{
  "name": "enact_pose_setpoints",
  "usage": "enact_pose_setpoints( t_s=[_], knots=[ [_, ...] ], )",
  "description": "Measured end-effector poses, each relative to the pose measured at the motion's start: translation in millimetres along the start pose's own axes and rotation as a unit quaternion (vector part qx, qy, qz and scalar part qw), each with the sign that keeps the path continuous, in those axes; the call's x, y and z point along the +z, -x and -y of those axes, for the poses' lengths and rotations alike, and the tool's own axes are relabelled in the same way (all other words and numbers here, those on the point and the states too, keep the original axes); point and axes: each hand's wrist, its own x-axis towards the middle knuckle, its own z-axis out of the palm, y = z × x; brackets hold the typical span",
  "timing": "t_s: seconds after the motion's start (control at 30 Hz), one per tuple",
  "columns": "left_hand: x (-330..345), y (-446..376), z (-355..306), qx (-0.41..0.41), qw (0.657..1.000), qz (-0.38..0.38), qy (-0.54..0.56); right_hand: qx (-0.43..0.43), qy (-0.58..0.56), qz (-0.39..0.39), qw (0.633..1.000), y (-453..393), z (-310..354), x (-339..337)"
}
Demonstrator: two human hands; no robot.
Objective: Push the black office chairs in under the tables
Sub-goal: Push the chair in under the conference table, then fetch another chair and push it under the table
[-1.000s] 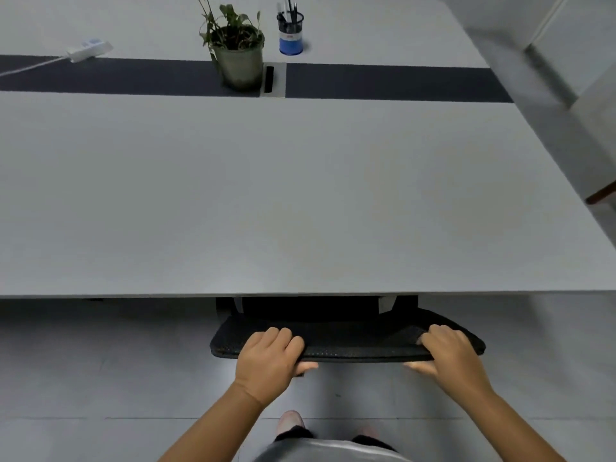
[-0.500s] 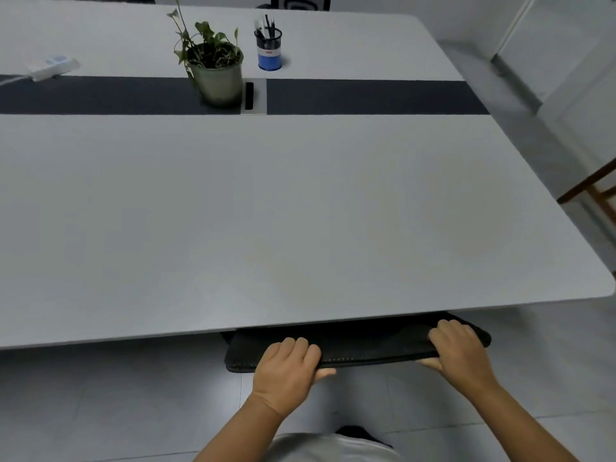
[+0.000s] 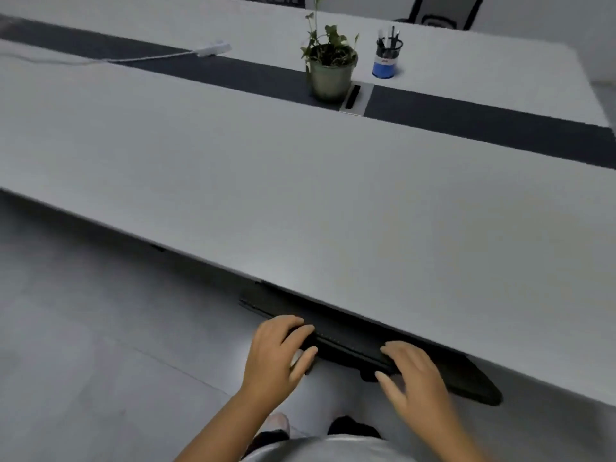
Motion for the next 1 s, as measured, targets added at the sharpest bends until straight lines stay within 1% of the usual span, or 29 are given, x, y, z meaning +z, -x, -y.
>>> enact_pose_setpoints(
  t_s=[0.03,0.07,0.1,0.17,0.23,0.27,0.33,0.37,0.4,0.43,0.47,0.5,0.53,0.63,0.67,0.73,0.87,0.97,1.0],
  knots=[
    [3.9,16.5,-9.2,-0.063,0.998,-0.027,0.014,-0.050,-0.016,0.014,0.999,-5.4,8.1,-0.7],
    [8.4,35.1,-18.1,-0.140,0.988,-0.054,0.032,-0.101,-0.034,0.030,0.994,-9.2,16.0,-0.4],
    [10.9,54.4,-28.1,-0.231,0.968,-0.074,0.059,-0.148,-0.054,0.042,0.987,-12.1,23.4,1.0],
    [15.0,94.5,-48.6,-0.396,0.903,-0.107,0.130,-0.212,-0.086,0.068,0.971,-16.5,37.5,4.1],
    [18.2,141.1,-70.6,-0.517,0.823,-0.161,0.171,-0.251,-0.101,0.105,0.957,-10.2,50.7,11.2],
    [18.8,164.6,-81.7,-0.560,0.783,-0.198,0.182,-0.266,-0.106,0.137,0.948,-3.3,56.4,17.1],
    [21.6,211.9,-106.8,-0.628,0.704,-0.272,0.189,-0.296,-0.116,0.247,0.915,16.5,63.8,30.2],
    [23.0,235.2,-121.1,-0.659,0.657,-0.310,0.193,-0.309,-0.113,0.318,0.889,30.0,67.2,36.8],
    [24.4,259.3,-136.7,-0.688,0.602,-0.351,0.204,-0.327,-0.101,0.389,0.855,47.0,69.3,44.7],
    [25.8,283.3,-153.5,-0.713,0.540,-0.391,0.219,-0.346,-0.097,0.440,0.823,66.2,68.3,55.0],
    [27.8,306.3,-171.0,-0.732,0.480,-0.424,0.230,-0.360,-0.091,0.477,0.797,85.6,66.5,65.3],
    [30.3,329.4,-189.3,-0.745,0.428,-0.454,0.235,-0.372,-0.076,0.509,0.772,105.8,68.5,73.5],
    [33.4,352.3,-208.6,-0.752,0.385,-0.480,0.235,-0.382,-0.056,0.535,0.752,126.4,73.9,80.0],
    [41.7,417.8,-267.5,-0.754,0.288,-0.549,0.218,-0.437,0.006,0.571,0.695,192.2,103.7,95.2],
    [43.1,439.7,-286.3,-0.752,0.263,-0.566,0.213,-0.453,0.020,0.580,0.677,217.4,117.4,98.3],
    [43.6,481.1,-318.5,-0.744,0.231,-0.594,0.202,-0.476,0.018,0.592,0.649,270.3,149.2,102.1],
    [32.4,548.5,-353.3,-0.717,0.208,-0.645,0.164,-0.512,-0.020,0.611,0.604,372.0,206.3,97.0],
    [23.5,581.4,-354.5,-0.689,0.200,-0.678,0.161,-0.529,-0.030,0.629,0.569,421.0,229.4,92.9],
    [22.1,590.3,-351.8,-0.685,0.198,-0.683,0.162,-0.534,-0.025,0.630,0.563,431.0,234.7,95.2]
  ],
)
